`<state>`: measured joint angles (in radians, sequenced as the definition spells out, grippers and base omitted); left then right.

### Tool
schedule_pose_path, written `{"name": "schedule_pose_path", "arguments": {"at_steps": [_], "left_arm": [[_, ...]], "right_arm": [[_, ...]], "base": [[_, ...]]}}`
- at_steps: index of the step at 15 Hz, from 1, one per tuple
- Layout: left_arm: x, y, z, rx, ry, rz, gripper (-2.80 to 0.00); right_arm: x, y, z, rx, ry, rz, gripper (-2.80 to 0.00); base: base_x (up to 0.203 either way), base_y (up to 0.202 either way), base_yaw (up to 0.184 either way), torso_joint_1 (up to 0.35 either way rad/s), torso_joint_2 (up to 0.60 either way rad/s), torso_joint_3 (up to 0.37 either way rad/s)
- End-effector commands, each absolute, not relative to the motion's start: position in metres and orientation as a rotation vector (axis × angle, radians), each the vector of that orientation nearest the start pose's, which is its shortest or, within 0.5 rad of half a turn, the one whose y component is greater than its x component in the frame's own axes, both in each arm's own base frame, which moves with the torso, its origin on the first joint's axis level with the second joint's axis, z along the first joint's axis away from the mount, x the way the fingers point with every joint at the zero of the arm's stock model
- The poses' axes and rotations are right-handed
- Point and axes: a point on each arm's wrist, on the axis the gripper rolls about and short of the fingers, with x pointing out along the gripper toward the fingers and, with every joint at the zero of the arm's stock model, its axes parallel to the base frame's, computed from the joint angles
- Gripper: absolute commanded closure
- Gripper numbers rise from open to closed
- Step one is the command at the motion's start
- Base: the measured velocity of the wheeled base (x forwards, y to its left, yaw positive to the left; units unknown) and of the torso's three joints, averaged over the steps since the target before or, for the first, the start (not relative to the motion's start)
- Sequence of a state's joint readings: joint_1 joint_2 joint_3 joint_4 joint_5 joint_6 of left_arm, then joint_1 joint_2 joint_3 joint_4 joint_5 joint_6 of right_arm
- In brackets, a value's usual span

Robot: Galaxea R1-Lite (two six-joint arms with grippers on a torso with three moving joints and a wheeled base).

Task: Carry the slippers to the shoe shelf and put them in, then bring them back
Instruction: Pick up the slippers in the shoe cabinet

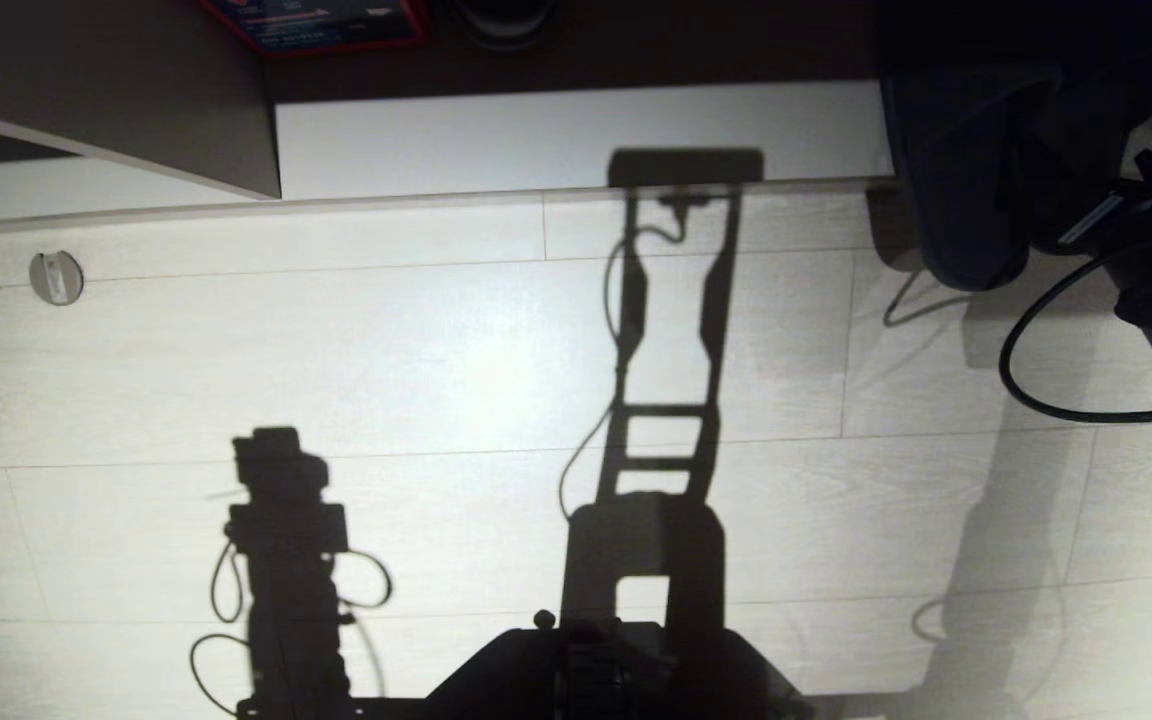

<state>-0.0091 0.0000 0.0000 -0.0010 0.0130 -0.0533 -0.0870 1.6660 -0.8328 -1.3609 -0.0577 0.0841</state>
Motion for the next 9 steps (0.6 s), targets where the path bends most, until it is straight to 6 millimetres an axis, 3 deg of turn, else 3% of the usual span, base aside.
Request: {"name": "schedule_pose_path", "arguments": {"at_steps": [1, 9], "left_arm": [[-0.023, 0.001, 0.076, -0.054, -0.002, 0.005, 0.00], [-0.023, 0.001, 0.076, -0.054, -0.002, 0.005, 0.00]], "right_arm": [[0.296, -0.026, 0.272, 0.074, -0.541, -0.116, -2.80], [0.308, -0.026, 0.294, 0.052, -0.630, -0.089, -2.80]], "base": [[0.000, 0.000, 0.000, 0.000, 0.00, 0.000], [0.000, 0.000, 0.000, 0.000, 0.00, 0.000]]}}
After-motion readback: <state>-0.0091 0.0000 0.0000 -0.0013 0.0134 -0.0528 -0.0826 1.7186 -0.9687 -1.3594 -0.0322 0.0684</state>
